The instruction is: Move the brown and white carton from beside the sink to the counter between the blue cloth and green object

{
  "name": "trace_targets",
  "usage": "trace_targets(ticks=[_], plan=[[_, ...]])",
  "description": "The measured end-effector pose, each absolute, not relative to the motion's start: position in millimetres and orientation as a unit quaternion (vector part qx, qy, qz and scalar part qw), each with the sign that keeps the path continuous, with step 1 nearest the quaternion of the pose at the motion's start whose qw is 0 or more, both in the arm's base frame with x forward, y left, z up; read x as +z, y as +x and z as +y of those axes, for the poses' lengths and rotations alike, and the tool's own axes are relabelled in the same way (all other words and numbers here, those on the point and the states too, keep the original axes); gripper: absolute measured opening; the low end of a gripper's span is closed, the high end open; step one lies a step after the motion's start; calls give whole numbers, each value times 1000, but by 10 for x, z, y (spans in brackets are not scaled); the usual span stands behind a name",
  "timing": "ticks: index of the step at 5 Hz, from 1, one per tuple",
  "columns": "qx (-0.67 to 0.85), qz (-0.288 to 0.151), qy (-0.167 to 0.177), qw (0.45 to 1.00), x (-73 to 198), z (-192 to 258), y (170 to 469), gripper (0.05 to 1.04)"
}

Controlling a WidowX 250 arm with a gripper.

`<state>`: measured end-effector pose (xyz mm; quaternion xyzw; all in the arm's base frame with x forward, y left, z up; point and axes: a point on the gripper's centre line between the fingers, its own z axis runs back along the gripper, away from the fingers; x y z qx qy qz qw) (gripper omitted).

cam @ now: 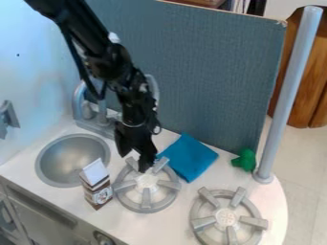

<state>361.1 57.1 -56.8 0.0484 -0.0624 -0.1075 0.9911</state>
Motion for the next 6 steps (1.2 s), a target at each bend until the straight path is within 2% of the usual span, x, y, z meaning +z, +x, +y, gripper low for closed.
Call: trace_targets(ticks=[1, 2, 5, 6], plan=[[-93, -68, 43, 992, -578, 710, 3470, 999], [-91, -83, 43, 991, -472, 880, 3366, 999], [-189, -54, 40, 980, -485, 1031, 3205, 999], [-189, -61, 46, 979, -481, 1046, 3228, 999]])
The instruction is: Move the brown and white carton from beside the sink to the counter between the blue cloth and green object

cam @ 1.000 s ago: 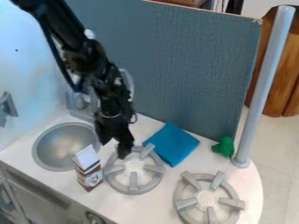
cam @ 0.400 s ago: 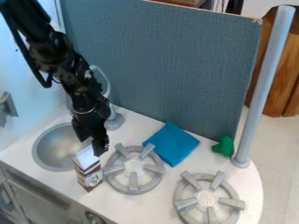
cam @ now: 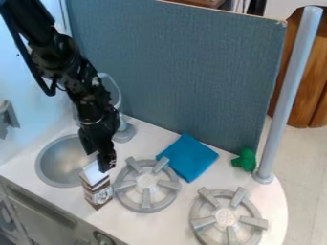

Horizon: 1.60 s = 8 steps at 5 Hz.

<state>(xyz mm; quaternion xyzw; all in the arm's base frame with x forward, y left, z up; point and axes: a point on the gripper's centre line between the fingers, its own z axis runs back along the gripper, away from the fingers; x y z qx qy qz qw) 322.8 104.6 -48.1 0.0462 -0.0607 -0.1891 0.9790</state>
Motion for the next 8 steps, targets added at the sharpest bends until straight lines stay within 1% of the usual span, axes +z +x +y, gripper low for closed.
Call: trace_targets(ticks=[1, 2, 4, 5, 6, 7, 8], plan=[[-180, -48, 54, 981, -600, 1068, 3204, 999], [-180, -44, 63, 981, -643, 1121, 3249, 999], [-171, -14, 70, 983, -786, 1179, 3224, 999], [-173, 7, 65, 983, -866, 1194, 3197, 999], [-176, 21, 66, 982, -914, 1215, 3190, 966], [-182, 20, 65, 981, -927, 1214, 3205, 826], [-186, 19, 63, 980, -928, 1214, 3203, 825]])
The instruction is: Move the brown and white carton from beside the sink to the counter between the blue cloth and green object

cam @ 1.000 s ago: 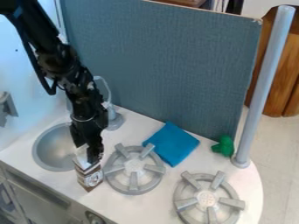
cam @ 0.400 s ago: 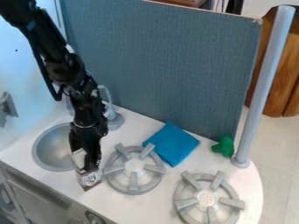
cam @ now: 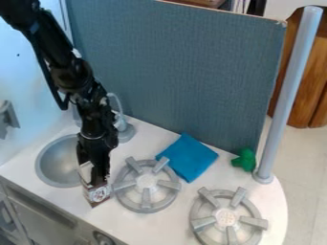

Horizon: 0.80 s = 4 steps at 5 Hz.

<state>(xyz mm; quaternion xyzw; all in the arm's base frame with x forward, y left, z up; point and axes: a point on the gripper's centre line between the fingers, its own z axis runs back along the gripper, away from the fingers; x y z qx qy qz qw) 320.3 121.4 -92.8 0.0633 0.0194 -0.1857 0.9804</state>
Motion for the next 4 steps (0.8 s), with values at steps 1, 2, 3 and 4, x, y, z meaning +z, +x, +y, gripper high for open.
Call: trace_targets(ticks=[1, 2, 3, 4], plan=[[-189, 15, 55, 980, -922, 1180, 3191, 825], [-182, 22, 55, 982, -821, 1141, 3192, 825], [-205, 3, 82, 975, -538, 879, 3422, 825], [-244, -8, 92, 965, -346, 558, 3692, 825]])
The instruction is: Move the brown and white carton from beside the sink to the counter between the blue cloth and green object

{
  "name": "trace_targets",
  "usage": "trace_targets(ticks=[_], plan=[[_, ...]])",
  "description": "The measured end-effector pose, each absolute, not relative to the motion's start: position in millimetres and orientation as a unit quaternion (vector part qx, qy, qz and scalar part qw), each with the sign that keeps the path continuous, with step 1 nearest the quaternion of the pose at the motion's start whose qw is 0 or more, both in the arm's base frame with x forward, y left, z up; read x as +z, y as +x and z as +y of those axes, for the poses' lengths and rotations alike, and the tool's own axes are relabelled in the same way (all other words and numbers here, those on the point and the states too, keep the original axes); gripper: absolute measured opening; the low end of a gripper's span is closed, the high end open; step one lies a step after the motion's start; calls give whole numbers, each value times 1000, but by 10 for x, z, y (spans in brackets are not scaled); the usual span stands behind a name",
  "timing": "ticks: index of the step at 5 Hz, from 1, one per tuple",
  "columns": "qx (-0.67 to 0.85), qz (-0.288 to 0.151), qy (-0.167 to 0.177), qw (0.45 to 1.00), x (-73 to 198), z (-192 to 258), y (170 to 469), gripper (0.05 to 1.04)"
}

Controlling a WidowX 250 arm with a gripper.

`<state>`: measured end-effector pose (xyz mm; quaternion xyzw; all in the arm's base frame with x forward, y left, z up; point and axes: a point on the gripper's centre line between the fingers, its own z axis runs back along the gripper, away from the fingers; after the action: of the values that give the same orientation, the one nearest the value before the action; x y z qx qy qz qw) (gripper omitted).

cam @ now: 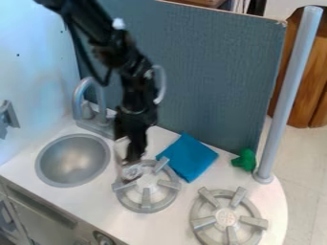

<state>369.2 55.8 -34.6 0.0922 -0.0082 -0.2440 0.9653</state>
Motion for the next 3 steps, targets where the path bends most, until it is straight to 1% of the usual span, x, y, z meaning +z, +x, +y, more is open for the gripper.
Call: trace_targets(ticks=[1, 2, 3], plan=[[-294, -28, 102, 950, -227, 180, 4018, 825], [-349, -18, 121, 929, -291, -269, 4222, 825], [-367, -19, 127, 921, -279, -495, 4418, 825]])
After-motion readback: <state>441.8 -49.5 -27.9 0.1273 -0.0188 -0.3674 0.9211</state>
